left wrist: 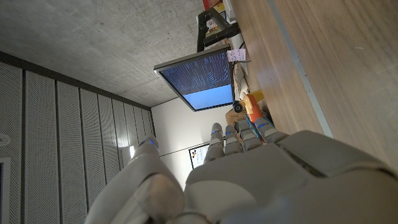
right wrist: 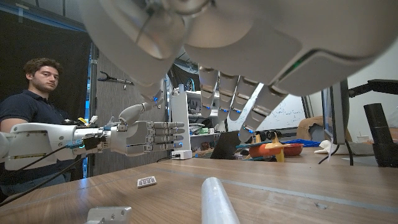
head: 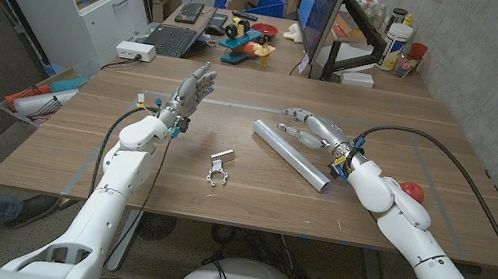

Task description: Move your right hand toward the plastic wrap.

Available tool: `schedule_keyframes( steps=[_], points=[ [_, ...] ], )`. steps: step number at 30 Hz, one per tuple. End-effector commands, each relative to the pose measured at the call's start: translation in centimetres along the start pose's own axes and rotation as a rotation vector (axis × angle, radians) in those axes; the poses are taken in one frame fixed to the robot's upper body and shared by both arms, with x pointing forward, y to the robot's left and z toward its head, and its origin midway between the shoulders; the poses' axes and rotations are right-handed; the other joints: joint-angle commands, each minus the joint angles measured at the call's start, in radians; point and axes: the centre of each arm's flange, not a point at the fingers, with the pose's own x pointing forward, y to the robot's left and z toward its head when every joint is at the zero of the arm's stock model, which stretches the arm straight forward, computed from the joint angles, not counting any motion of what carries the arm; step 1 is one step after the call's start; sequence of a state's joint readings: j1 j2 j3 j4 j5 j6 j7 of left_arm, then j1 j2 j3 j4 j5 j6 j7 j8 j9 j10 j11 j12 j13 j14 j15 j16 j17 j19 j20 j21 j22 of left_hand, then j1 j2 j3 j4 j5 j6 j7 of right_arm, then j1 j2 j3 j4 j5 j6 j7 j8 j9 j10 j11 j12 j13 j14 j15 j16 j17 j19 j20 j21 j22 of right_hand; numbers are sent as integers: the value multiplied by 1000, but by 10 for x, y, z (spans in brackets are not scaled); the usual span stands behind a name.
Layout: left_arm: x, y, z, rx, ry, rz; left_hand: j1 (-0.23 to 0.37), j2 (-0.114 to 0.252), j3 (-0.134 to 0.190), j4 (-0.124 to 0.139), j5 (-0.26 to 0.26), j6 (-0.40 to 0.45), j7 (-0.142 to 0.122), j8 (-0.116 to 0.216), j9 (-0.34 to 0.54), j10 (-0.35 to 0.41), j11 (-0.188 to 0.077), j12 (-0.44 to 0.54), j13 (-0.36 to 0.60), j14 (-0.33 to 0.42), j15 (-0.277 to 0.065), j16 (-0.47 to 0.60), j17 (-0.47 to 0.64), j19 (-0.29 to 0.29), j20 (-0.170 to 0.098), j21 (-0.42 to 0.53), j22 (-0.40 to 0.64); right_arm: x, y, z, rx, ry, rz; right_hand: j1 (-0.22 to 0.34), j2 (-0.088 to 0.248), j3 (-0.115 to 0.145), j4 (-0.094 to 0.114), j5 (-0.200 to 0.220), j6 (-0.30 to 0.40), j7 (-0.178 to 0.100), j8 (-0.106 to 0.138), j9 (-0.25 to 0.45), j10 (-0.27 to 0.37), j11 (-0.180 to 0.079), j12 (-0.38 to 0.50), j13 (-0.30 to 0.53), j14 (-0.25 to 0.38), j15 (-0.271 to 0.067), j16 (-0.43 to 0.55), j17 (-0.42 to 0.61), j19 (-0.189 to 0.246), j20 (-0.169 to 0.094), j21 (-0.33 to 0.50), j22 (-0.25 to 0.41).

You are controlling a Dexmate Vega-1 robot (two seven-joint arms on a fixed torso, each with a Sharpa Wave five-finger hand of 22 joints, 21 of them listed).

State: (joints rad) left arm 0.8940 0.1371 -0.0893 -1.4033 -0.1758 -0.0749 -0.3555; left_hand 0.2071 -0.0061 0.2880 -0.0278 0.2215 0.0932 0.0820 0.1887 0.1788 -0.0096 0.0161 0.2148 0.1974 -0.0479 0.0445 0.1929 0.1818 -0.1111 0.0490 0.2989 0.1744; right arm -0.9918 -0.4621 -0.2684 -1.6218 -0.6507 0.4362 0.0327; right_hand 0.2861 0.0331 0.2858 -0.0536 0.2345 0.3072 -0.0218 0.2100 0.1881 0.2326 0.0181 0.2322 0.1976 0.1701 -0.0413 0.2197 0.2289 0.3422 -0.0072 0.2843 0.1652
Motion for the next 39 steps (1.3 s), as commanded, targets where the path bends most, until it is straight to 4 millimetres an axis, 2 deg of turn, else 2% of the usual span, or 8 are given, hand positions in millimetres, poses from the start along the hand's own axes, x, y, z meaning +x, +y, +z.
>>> schedule_keyframes(
  steps=[1,20,24,27,39],
  points=[
    [0,0,0,-1,1,3,4,12,2,-8,0,9,-5,2,3,1,-5,-2,2,-12,1,-3,3,1,4,-2,3,1,7,-5,-46,18,35,-1,-6,4,-8,8,5,-8,-2,5,7,0,-1,4,10,2,6,2,9,-3,-3,4],
    [0,-1,-2,-4,1,1,3,14,1,-9,0,9,-7,2,2,0,-8,-2,2,-13,1,-3,3,4,7,-9,3,0,15,-12,-95,58,86,-4,-6,3,-10,13,3,-17,-4,5,0,-9,-8,4,2,1,1,0,4,-1,-16,4],
    [0,-1,-2,-4,2,1,3,14,0,-10,0,9,-7,2,2,-1,-8,-2,2,-13,1,-3,3,5,7,-10,3,0,17,-13,-109,63,99,-5,-6,2,-10,14,3,-19,-5,5,1,-1,-9,4,2,2,1,0,4,1,-19,4],
    [0,-1,-3,-3,4,-1,3,14,0,-10,0,9,-7,2,2,-1,-8,-2,2,-14,1,-3,3,5,8,-11,4,0,20,-13,-122,68,109,-6,-6,2,-11,15,3,-20,-5,5,0,-9,-11,4,1,1,0,0,5,0,-22,4],
    [-1,-1,-6,-3,14,-1,2,15,-1,-11,0,10,-7,2,3,1,-8,-2,2,-14,1,-3,3,5,10,-15,4,0,25,-14,-155,76,138,-8,-5,2,-12,17,4,-26,-5,5,2,-11,-12,4,1,0,0,-1,6,1,-27,4]
  ],
)
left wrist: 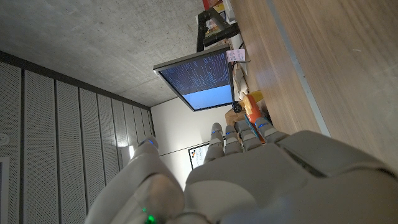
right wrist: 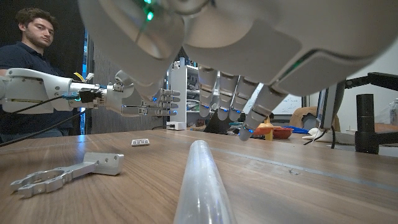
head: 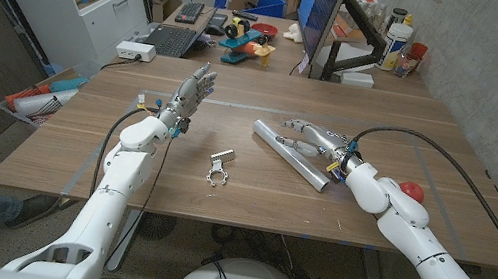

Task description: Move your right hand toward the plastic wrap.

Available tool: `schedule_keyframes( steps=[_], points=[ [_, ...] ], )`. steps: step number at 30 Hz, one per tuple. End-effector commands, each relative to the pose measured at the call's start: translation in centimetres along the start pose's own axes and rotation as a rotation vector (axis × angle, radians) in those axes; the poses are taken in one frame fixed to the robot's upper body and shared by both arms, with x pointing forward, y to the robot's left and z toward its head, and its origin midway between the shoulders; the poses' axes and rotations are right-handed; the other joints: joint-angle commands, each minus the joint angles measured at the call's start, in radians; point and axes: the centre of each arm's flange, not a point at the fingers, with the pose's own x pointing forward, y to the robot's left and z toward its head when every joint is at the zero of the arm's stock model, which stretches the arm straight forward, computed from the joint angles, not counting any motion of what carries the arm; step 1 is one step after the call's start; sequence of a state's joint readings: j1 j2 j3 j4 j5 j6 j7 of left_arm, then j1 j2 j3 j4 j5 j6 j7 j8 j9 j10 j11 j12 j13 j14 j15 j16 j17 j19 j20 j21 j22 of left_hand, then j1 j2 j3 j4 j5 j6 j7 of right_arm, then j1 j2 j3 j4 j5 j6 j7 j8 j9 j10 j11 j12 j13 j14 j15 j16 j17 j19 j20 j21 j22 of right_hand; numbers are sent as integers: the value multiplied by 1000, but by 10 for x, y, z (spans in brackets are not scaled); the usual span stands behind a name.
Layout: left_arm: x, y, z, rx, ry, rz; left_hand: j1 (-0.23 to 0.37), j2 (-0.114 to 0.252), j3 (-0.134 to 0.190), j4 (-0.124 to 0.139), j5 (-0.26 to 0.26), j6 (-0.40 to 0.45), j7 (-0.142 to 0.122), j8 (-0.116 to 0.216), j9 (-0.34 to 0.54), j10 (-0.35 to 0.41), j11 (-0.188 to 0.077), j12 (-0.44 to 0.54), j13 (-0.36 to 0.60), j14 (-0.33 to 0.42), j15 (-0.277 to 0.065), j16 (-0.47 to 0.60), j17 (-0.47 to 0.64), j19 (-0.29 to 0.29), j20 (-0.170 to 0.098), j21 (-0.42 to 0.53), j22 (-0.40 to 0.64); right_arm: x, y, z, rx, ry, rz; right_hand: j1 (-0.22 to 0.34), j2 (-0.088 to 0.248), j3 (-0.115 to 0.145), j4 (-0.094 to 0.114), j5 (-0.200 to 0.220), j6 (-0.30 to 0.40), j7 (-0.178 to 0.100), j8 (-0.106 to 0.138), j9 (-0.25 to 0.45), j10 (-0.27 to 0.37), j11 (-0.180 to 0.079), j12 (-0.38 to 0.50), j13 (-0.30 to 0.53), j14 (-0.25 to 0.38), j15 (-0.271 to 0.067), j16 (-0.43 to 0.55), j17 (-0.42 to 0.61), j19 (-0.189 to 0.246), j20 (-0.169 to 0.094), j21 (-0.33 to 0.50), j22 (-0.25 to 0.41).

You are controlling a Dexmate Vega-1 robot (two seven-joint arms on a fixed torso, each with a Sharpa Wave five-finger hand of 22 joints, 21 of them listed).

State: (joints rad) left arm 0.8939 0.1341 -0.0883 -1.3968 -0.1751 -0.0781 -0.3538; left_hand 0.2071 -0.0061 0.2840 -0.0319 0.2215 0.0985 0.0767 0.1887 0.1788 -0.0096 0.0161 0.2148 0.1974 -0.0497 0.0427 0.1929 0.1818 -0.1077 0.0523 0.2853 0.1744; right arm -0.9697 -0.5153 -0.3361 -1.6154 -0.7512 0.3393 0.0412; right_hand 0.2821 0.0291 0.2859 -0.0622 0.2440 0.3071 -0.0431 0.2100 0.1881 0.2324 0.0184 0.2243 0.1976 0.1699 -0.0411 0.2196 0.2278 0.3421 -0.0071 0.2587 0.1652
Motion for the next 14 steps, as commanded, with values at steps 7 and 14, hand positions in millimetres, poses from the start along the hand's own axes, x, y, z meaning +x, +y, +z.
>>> schedule_keyframes(
  steps=[7,14],
  points=[
    [-1,-1,-3,1,12,-4,2,16,3,-7,0,4,-2,2,3,0,-8,-2,2,-13,2,-3,3,2,8,-4,4,1,5,-1,-33,9,26,-5,-1,2,-3,9,4,-5,-6,5,4,-10,-5,5,3,1,1,0,7,1,-4,4],
    [0,-2,-3,2,5,-3,2,16,2,-8,0,4,-3,2,3,0,-6,-2,2,-12,2,-2,3,3,8,-7,4,3,4,-3,-34,9,24,-6,0,2,-3,10,5,-5,-6,5,4,-11,-6,5,4,1,1,0,8,2,-6,4]
  ],
)
